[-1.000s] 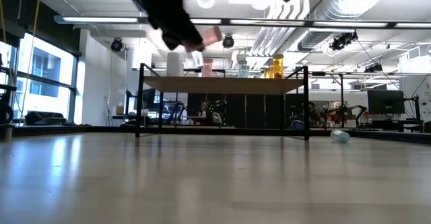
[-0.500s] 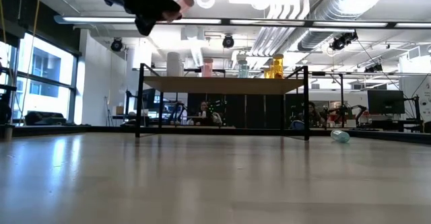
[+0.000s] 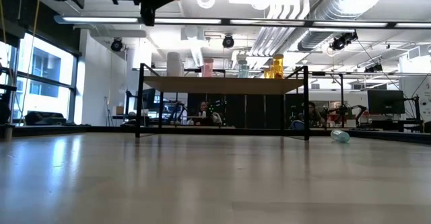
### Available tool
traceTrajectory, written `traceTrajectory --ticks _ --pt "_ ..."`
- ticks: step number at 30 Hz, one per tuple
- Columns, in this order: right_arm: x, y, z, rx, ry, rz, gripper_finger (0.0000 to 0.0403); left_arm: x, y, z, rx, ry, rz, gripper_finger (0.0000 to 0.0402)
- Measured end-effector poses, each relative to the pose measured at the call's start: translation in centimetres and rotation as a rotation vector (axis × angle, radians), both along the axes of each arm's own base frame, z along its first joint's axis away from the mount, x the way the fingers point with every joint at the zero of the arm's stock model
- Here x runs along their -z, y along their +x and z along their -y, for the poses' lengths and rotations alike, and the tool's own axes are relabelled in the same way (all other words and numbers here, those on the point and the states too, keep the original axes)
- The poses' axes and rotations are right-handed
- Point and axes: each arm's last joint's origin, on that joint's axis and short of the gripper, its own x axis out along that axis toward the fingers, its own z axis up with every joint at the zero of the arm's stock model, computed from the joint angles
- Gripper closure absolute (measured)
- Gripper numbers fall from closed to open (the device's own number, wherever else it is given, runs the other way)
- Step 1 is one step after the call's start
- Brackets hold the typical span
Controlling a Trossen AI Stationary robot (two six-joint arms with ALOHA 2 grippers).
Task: Pick and place medicine bottles onto shelf by color
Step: Put the pink pill bottle on the shelf aligned with the other pink pill bottles
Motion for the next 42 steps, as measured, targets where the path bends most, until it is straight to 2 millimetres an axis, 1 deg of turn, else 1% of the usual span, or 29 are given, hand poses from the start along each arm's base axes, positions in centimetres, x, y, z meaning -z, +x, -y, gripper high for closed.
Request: traceTrajectory --ticks 3,8,11,15,22,26,30,32,36,42 --pt "0.9 1.0 0.3 -0.026 -0.03 -0.008 0.0197 -0.3 0.4 -0.2 0.011 0.013 0.063 0.0319" --pt "2.2 2.0 0.7 -0.047 -0.031 -0.056 0.0197 0.3 1.3 -0.5 0.017 0.014 0.064 0.0319" --pt "2.9 2.4 0.9 -0.05 0.009 -0.092 0.0197 0.9 1.8 -0.7 0.016 0.006 0.042 0.0319" --pt "3.6 2.4 1.3 -0.044 0.059 -0.152 0.0197 1.5 2.2 -0.9 0.015 -0.001 0.017 0.0319" --pt "4.2 2.3 2.0 -0.027 0.134 -0.199 0.0197 1.7 2.3 -1.2 -0.002 0.035 0.005 0.0318" --pt "4.4 2.3 2.0 -0.058 0.18 -0.225 0.0197 1.7 2.2 -1.5 -0.016 0.04 0.004 0.0318" --pt "4.6 2.3 1.9 -0.067 0.185 -0.239 0.0197 1.7 2.1 -1.8 -0.027 0.04 0.003 0.0318" --pt "4.9 2.6 2.0 -0.067 0.182 -0.243 0.0197 1.7 2.1 -1.8 -0.027 0.039 0.003 0.0318" --pt "6.1 3.6 2.2 -0.065 0.162 -0.265 0.0197 1.7 2.1 -1.8 -0.02 0.041 0.005 0.0318" --pt "6.8 4.2 2.2 -0.068 0.179 -0.263 0.0197 1.7 2.1 -1.8 -0.019 0.041 0.005 0.0318"
